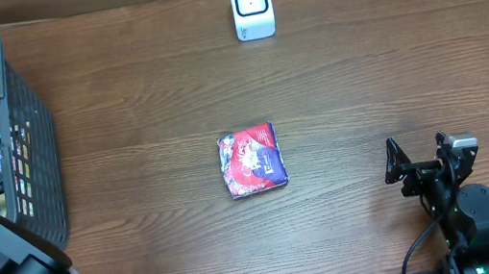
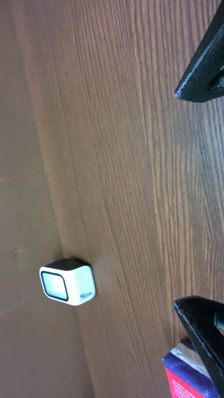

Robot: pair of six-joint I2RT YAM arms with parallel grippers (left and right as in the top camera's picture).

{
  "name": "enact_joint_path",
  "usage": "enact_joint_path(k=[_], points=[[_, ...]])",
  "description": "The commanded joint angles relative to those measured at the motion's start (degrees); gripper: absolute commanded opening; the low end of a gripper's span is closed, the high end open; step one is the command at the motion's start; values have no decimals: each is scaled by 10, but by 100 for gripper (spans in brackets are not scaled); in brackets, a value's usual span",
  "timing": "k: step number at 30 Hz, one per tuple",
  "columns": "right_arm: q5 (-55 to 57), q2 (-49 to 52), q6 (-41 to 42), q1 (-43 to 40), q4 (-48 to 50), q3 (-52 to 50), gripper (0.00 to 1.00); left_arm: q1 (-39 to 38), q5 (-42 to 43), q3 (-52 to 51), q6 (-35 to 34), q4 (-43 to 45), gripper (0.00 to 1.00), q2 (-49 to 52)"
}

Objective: Scan the item barcode
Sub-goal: 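Reach the left gripper into the basket and grasp the white tube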

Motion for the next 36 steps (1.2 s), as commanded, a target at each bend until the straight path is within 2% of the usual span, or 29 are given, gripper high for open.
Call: enact_joint_path(k=[1,10,13,15,16,18,19,22,30,36], points=[[3,0,1,3,2,-6,100,9,-23,-7,15,14,91,27],[3,0,1,3,2,-6,100,16,-27,-7,32,35,74,66],[3,0,1,3,2,-6,100,17,-28,-7,32,44,59,69],[3,0,1,3,2,-6,100,18,-28,-7,32,47,47,69],[4,0,1,3,1,-6,100,17,-28,-7,32,50,37,69],[12,0,1,3,1,-6,100,17,-28,-7,31,51,36,69],[16,0,1,3,-1,-6,100,17,-28,-7,31,51,31,69],[17,0,1,3,-4,-6,100,17,-29,-7,31,51,4,69],[17,0,1,3,-7,-6,100,5,-42,2,7,31,4,63],[28,0,1,3,-11,-6,100,-30,-36,55,-20,-43,4,29]])
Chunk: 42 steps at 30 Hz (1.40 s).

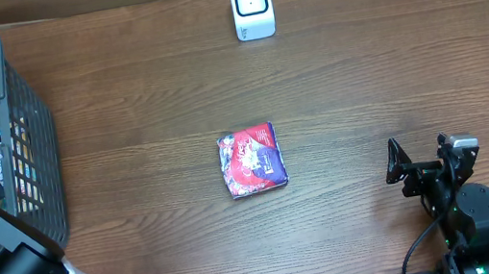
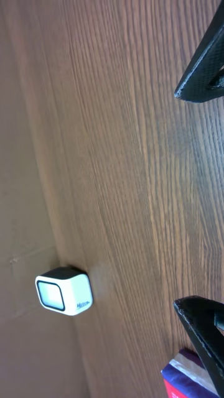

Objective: Scan the item barcode
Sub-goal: 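Reach the left gripper into the basket and grasp the white tube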

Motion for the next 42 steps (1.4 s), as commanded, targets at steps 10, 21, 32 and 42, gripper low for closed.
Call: enact_joint_path(k=[10,21,32,42], points=[[12,0,1,3,1,-6,100,-91,125,169,-81,-134,4,-133],[12,0,1,3,2,-6,100,-91,185,177,-102,-193,4,-207],[12,0,1,3,2,-6,100,-82,215,176,-123,-216,4,-207],[12,0,1,3,1,-6,100,-45,224,170,-264,-244,97,-204]])
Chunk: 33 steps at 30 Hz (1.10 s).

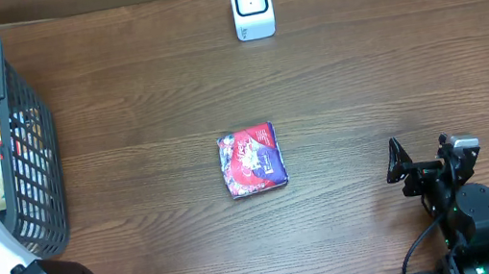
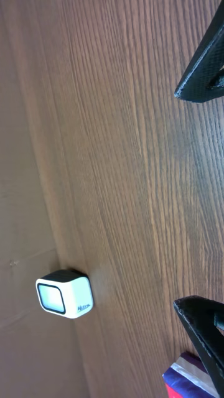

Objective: Scan the item barcode
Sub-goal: 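Reach the left gripper into the basket and grasp the white tube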

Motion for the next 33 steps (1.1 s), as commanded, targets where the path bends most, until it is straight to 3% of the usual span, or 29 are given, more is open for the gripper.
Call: enact_joint_path(k=[1,5,9,13,21,25,28,29,31,33], points=[[7,0,1,3,2,-6,100,24,13,0,-76,-18,97,3],[7,0,1,3,2,-6,100,30,14,-8,-18,-37,98,17],[7,0,1,3,2,-6,100,30,15,-19,-7,-46,98,51],[7,0,1,3,2,-6,100,30,89,-19,45,-80,98,110],[7,0,1,3,1,-6,100,30,121,-19,100,-132,91,238],[7,0,1,3,1,-6,100,30,142,-20,115,-143,80,270],[7,0,1,3,1,-6,100,30,146,-27,121,-143,80,273],[7,0,1,3,1,-6,100,30,146,-28,121,-142,77,273],[7,0,1,3,1,-6,100,30,146,-28,121,-142,57,273],[7,0,1,3,1,-6,100,30,145,-28,121,-142,45,272]])
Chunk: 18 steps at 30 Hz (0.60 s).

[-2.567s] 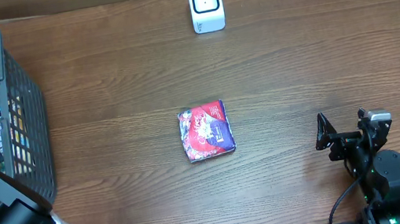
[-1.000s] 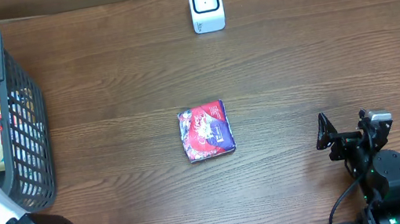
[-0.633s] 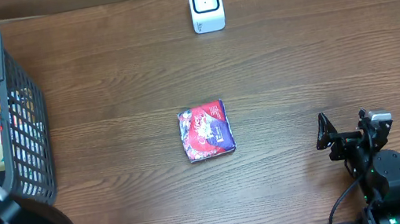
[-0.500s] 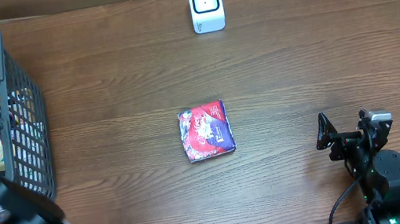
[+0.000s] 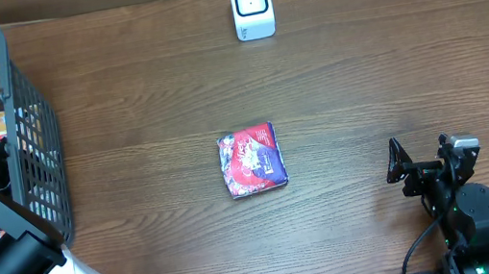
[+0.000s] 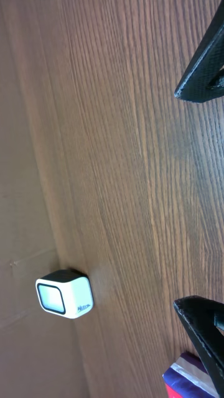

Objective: Scan the item barcode
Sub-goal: 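Reach the left gripper into the basket and grasp the white tube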

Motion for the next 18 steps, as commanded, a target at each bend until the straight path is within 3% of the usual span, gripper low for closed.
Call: enact_joint_path(k=[1,4,6,12,18], points=[[7,0,1,3,2,-6,100,-6,25,-8,12,0,38,8],[7,0,1,3,2,-6,100,-6,25,-8,11,0,12,8],[7,0,1,3,2,-6,100,-6,23,-8,11,0,5,8],[7,0,1,3,2,-6,100,-6,21,16,5,-15,4,7],[7,0,1,3,1,-6,100,-6,19,110,-17,-60,4,7]])
